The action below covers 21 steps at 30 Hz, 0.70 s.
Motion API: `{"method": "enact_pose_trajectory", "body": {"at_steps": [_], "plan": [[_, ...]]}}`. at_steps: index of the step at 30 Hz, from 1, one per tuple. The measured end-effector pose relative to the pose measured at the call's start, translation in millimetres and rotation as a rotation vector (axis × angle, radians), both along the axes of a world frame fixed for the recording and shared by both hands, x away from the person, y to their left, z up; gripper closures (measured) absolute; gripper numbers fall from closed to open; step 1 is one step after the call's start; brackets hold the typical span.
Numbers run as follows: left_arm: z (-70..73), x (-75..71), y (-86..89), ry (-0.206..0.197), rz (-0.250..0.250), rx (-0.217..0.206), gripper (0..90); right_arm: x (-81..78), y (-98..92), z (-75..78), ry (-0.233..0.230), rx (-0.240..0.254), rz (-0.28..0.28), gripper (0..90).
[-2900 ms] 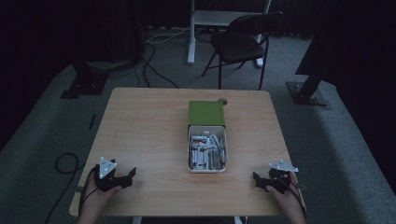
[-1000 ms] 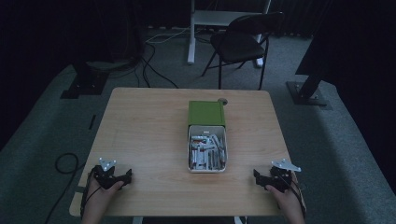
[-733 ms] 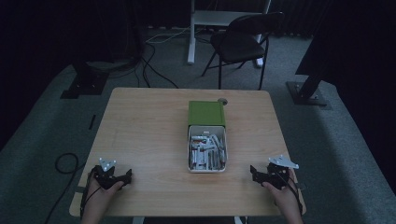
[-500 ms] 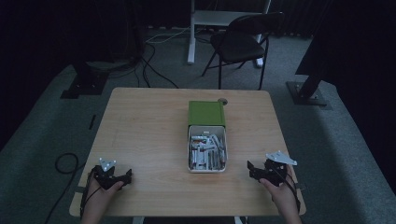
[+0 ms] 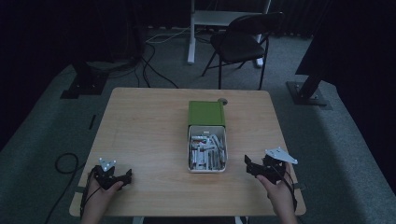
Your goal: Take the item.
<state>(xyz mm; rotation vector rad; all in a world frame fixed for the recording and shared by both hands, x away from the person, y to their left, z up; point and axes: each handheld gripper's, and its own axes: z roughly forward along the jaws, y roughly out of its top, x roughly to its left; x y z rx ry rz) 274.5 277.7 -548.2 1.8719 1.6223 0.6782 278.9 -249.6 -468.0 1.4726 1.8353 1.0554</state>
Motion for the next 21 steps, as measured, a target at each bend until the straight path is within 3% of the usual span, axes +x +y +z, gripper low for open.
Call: {"method": "enact_pose_trajectory", "body": {"at_steps": [6, 21], "plan": [[0.0, -0.1, 0.0, 0.000, 0.000, 0.000, 10.0, -2.5, 11.8, 8.5, -0.024, -0.038, 0.013, 11.5], [-0.1, -0.1, -0.1, 0.000, 0.000, 0.000, 10.0, -5.8, 55.8, 28.4, -0.079, -0.020, 0.124, 11.9]]}}
